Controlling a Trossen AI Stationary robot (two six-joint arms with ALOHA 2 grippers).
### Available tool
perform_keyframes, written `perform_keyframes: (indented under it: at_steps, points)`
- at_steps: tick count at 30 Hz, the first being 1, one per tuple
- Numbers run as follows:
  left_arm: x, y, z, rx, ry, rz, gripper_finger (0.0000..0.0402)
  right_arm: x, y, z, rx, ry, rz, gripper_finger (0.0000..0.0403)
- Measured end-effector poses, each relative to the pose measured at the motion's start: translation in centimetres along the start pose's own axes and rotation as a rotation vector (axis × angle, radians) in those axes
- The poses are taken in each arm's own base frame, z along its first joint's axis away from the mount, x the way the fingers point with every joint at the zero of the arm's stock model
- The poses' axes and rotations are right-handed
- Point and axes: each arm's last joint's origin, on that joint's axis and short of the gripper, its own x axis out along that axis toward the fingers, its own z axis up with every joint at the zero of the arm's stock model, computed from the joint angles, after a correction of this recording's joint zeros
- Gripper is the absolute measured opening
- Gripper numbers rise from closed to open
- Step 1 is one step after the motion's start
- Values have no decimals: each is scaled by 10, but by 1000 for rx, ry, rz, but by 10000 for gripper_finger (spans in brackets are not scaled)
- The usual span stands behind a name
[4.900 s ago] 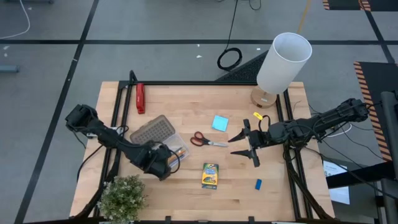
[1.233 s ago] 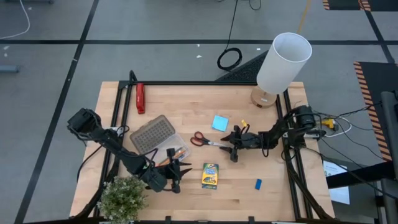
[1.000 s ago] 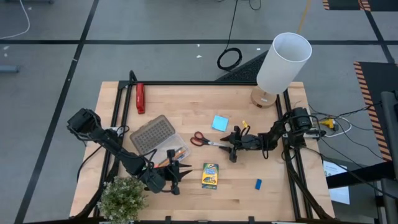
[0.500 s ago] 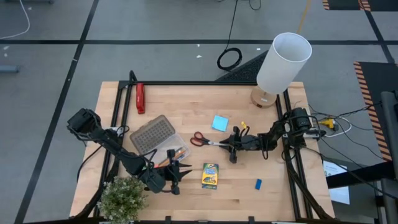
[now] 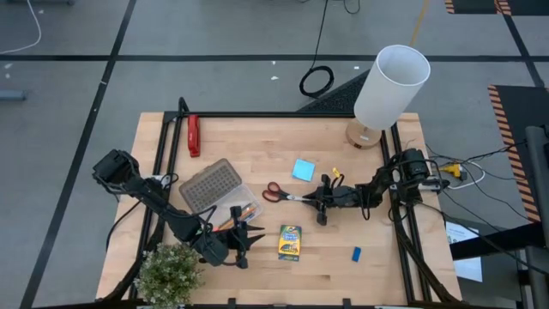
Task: Pack school essentials
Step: Put the black scissors into the supply box
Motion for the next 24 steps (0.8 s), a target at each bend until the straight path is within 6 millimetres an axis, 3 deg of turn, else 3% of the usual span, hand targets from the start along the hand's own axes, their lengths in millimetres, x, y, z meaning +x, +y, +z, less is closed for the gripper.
perform_keyframes:
  at_steps: [11,24]
  points:
    - [0,0,0,0,0,0,88,-3,0,10,-12,-66,31,45]
    - [0,0,0,-2,4,-15,88,-26,-3,31,10,-183,25,45]
